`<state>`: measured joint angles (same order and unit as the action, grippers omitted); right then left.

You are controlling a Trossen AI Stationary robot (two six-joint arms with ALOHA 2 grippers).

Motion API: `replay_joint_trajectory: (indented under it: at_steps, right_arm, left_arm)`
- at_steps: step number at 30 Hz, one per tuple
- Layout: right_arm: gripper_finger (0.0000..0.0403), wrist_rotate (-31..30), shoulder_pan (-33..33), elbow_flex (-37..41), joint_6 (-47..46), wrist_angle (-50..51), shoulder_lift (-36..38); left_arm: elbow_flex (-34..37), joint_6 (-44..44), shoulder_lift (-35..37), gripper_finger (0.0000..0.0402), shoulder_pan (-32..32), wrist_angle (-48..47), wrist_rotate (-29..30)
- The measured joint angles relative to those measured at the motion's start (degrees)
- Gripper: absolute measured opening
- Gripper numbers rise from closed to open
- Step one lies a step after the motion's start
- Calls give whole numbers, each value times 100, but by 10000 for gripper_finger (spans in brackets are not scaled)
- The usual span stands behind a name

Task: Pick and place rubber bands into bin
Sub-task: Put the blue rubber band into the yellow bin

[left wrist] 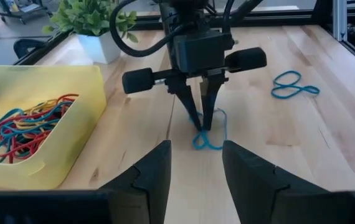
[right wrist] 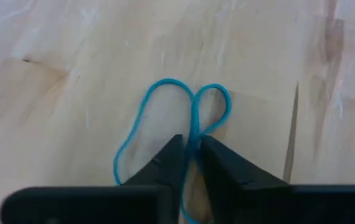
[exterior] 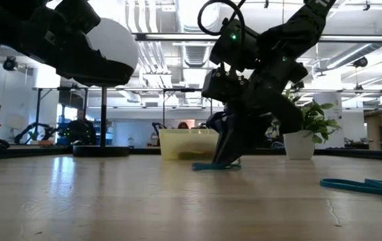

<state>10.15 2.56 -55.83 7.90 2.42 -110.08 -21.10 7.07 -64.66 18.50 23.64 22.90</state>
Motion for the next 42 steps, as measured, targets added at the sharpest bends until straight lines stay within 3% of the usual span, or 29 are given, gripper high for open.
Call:
replay_joint_trajectory:
  at_steps: [3,12,26,35,42]
  right_arm:
    - [15,9,5,2,2,8,0]
    - [8,-18,7,24,30,168,224]
    - [8,-36,-1,11,526,313,1595]
    - [8,-847,-175,7,986,474,2643]
    - [8,-1189,-685,-3,1280,447,3060]
  left_arm:
    - [0,0,0,129,0,-2,-1]
    - [0,-1,0,129,0,-3,-2]
    - [2,0,0,129,0,-4,-4]
    - [4,-4,0,129,0,36,-4]
    - [11,-20,-2,129,0,133,-4]
